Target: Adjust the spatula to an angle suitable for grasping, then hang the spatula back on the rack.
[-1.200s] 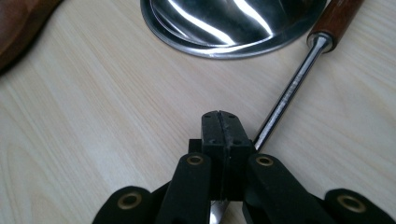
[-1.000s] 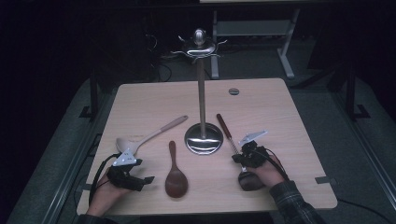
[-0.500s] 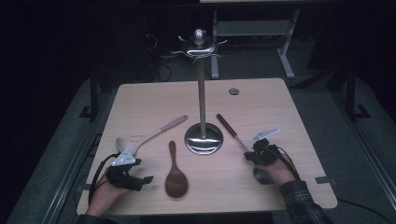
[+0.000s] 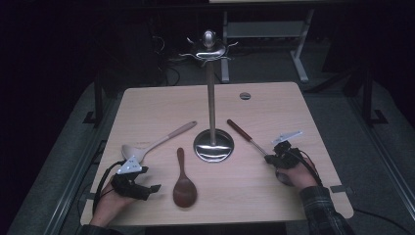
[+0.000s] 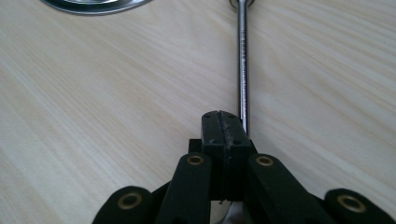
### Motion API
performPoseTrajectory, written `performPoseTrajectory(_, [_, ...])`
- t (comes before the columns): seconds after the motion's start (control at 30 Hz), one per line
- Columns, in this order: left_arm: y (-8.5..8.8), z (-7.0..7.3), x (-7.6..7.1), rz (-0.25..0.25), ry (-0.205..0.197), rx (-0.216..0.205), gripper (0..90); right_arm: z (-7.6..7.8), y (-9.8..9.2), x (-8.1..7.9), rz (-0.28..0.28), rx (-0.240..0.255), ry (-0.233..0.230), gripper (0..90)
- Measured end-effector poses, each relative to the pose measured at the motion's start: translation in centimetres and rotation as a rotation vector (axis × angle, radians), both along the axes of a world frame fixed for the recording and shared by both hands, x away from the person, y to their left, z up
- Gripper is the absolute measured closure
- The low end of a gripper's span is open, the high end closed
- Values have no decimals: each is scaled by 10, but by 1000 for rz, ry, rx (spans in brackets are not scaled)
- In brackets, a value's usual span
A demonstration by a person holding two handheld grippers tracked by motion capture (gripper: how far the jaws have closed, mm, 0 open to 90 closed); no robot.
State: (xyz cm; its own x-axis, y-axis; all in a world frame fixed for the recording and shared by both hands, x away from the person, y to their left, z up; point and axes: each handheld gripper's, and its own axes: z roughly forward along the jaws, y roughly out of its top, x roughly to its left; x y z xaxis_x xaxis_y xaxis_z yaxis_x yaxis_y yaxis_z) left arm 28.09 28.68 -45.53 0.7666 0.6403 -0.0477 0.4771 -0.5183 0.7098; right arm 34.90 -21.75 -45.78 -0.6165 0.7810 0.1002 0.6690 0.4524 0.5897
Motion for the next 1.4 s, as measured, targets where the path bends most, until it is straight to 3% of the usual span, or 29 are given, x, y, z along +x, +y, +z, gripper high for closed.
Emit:
performPoseTrajectory(0.23, [-3, -1, -1, -9, 4, 8, 132, 0, -10, 3, -26, 4, -5, 899])
performPoseTrajectory(0.5, [-4, 0, -2, -9, 5, 6, 132, 12, -12, 3, -19, 53, -19, 885])
performPoseTrajectory(0.63, [-5, 0, -2, -13, 0, 8, 131, 21, -6, 8, -4, 74, -18, 639])
performPoseTrajectory(0.73, [-5, -1, -2, -12, 0, 6, 131, 26, -1, 13, -3, 78, -19, 533])
performPoseTrajectory(0.83, [-5, -1, -2, -11, 8, 3, 131, 28, 5, 19, 16, 68, -15, 475])
performPoseTrajectory(1.3, [-6, -2, -2, -14, 6, 1, 131, 33, 33, 54, 49, -12, 25, 462])
performPoseTrajectory(1.4, [-6, -2, -2, -15, 7, -2, 131, 38, 41, 64, 65, -54, 42, 466])
